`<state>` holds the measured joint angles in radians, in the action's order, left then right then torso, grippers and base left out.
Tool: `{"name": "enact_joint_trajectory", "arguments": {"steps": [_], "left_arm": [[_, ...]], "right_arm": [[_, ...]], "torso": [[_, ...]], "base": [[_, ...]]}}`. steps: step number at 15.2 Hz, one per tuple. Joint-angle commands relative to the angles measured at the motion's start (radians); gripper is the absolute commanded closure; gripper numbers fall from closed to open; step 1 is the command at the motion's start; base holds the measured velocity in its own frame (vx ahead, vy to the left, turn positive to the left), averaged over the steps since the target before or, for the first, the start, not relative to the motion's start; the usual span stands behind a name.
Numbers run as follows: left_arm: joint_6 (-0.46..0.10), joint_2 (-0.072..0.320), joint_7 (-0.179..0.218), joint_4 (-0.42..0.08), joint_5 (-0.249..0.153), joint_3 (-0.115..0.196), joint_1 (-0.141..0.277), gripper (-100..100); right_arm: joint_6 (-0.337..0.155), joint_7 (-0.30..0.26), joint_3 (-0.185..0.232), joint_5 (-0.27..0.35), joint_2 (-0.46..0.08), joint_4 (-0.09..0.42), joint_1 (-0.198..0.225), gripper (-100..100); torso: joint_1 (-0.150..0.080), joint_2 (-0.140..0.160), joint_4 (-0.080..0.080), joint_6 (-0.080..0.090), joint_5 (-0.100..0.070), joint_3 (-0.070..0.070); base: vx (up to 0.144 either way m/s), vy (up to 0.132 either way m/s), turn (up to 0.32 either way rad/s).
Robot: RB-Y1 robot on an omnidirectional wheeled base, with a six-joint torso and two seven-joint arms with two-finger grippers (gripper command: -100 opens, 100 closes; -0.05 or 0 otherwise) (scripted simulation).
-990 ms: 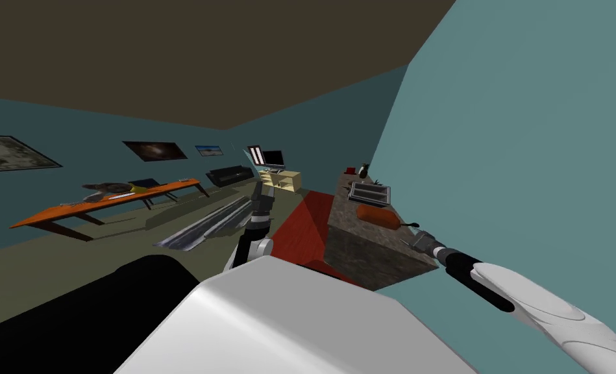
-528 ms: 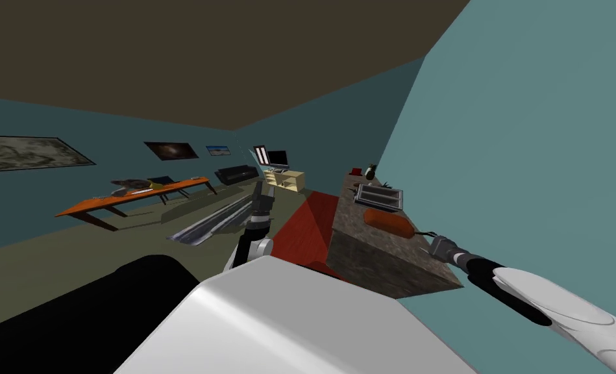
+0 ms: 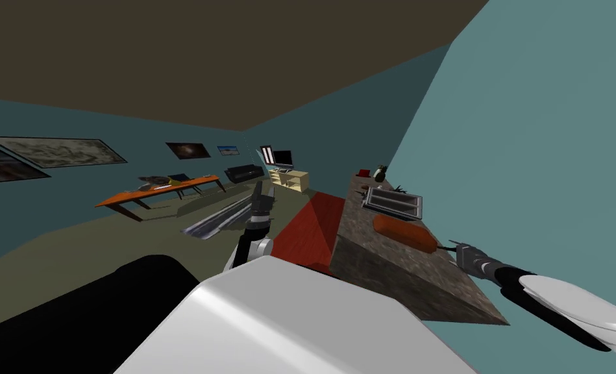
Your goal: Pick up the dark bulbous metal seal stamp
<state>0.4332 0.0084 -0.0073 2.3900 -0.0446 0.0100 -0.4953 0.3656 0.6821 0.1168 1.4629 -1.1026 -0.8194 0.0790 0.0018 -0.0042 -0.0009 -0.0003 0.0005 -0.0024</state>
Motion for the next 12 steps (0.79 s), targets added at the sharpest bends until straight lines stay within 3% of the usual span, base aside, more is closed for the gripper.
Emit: {"name": "enact_joint_trajectory", "arguments": {"steps": [1,2,6,9,12], "left_arm": [[0.000,0.000,0.000,0.000,0.000,0.000,0.000,0],[0.000,0.000,0.000,0.000,0.000,0.000,0.000,0],[0.000,0.000,0.000,0.000,0.000,0.000,0.000,0],[0.000,0.000,0.000,0.000,0.000,0.000,0.000,0],[0.000,0.000,0.000,0.000,0.000,0.000,0.000,0]], "right_arm": [[0.010,0.032,-0.005,0.009,-0.001,0.037,0.017,-100],[0.010,0.048,0.001,0.036,-0.009,0.068,0.024,-100],[0.011,0.063,0.006,0.060,-0.015,0.095,0.029,-100],[0.014,0.092,0.021,0.110,-0.021,0.152,0.038,-100],[0.015,0.096,0.024,0.118,-0.020,0.163,0.037,-100]], "torso": [[0.000,0.000,0.000,0.000,0.000,0.000],[-0.001,0.000,0.000,0.000,0.000,0.000],[-0.001,0.001,0.000,0.000,0.000,0.001],[-0.001,0.002,0.000,0.000,0.000,0.001],[-0.001,0.004,0.001,0.001,0.000,0.002]], "base": [[0.052,0.006,0.037],[0.046,0.009,0.070],[0.044,0.009,0.064],[0.043,0.008,0.087],[0.000,0.004,-0.006]]}}
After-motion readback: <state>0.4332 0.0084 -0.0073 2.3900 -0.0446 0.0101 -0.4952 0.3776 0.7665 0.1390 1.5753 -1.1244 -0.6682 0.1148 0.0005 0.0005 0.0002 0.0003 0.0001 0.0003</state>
